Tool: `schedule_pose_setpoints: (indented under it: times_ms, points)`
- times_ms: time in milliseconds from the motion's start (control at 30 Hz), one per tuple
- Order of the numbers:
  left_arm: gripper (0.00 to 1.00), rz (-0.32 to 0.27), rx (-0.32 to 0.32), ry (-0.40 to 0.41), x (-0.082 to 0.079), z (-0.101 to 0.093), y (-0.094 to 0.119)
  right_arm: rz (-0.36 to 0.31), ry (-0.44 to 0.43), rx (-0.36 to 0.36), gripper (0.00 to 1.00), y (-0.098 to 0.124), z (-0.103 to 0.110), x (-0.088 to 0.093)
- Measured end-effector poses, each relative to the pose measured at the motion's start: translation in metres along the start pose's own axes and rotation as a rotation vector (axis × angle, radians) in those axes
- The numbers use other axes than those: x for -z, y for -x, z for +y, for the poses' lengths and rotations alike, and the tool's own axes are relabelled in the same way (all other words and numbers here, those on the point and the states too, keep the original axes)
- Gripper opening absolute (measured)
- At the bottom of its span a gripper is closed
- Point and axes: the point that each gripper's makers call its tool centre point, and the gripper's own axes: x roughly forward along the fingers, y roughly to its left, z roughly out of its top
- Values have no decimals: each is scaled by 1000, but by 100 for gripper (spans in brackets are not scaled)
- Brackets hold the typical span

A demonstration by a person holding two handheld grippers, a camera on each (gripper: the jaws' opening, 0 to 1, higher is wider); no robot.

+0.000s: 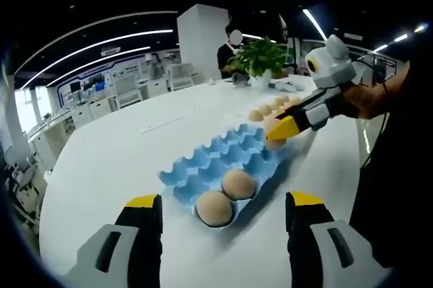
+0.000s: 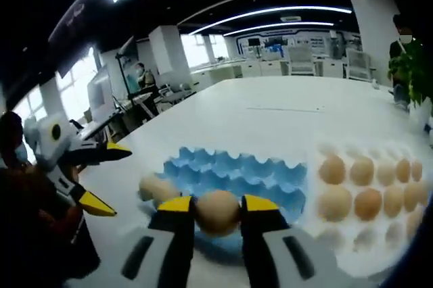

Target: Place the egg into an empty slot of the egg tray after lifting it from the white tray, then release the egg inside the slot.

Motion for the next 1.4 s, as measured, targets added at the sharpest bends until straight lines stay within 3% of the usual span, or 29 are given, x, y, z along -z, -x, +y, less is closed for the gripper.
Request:
schedule_pose_setpoints:
  times_ms: [300, 700, 1133, 1400]
  points:
    - [74, -3, 3, 3, 0, -2, 0, 20, 46, -69, 26, -15, 23, 4]
    - [73, -5, -2, 8, 3, 1, 1, 42, 68, -96, 26, -27, 26, 18]
    - [74, 2, 20, 1, 3, 2, -3, 14, 163, -109, 27, -30, 28, 18]
    - [74, 38, -21, 8, 1, 3, -3, 35, 280, -165, 27, -31, 33, 20]
